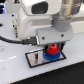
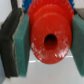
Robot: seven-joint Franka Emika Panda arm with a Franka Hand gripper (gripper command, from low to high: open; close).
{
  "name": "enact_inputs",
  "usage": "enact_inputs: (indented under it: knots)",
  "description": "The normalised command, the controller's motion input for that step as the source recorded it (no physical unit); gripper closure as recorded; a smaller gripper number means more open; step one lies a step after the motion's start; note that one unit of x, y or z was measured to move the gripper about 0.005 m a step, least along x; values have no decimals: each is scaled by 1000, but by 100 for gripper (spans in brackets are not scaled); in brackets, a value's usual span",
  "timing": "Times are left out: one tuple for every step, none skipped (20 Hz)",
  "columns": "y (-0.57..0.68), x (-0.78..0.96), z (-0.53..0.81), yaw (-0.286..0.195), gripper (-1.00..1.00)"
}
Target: Insert the blue gear onto the right peg, followed by the red gear
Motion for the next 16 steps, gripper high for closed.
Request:
enact_inputs:
  knots:
    - [29,254,95,0,100]
    - [13,197,69,0,100]
    - [-16,230,14,0,100]
    - [-4,200,114,0,100]
    - [-10,175,102,0,100]
    - [0,147,-50,0,100]
    - [9,125,-24,0,100]
    - [-113,48,-331,0,100]
    - [-2,136,11,0,100]
    - [105,-8,60,0,-100]
    - [-3,74,6,0,100]
    - [12,51,-41,0,100]
    - [-5,39,304,0,-100]
    - [91,39,251,0,-100]
    - [48,10,618,0,-100]
    - [52,21,244,0,-100]
